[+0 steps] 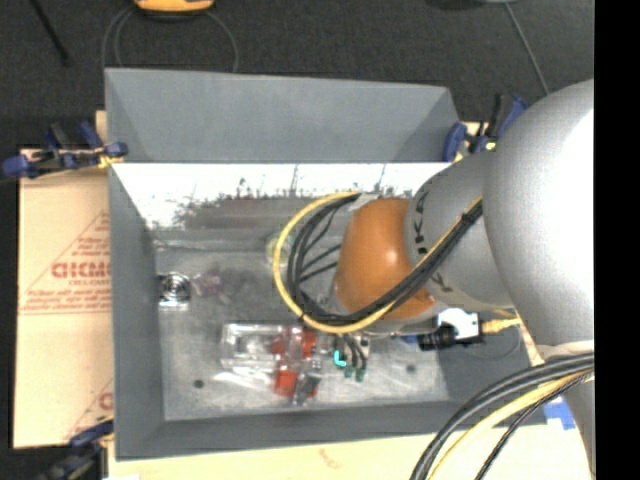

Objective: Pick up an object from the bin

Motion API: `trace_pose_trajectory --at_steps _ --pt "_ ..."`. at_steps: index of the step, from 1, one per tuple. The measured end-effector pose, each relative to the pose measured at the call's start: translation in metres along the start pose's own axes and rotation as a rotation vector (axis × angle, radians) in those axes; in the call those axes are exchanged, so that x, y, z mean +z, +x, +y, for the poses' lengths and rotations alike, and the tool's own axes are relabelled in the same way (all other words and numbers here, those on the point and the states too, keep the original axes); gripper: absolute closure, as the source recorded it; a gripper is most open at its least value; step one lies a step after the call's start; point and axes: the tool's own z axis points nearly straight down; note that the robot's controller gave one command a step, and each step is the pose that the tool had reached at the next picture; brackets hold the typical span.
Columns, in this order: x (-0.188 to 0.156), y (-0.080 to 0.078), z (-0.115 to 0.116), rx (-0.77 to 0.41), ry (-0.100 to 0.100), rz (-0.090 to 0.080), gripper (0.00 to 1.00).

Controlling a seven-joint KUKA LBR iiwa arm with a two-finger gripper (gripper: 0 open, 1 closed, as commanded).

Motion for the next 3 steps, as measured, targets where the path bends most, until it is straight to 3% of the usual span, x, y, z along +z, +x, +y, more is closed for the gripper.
trace_pose_trajectory --at_steps 1,3 --pt "0.009 0.003 0.059 0.222 -0.003 -0.01 0.0" --pt "0.007 0.016 0.057 0.036 -0.001 -0.011 0.0"
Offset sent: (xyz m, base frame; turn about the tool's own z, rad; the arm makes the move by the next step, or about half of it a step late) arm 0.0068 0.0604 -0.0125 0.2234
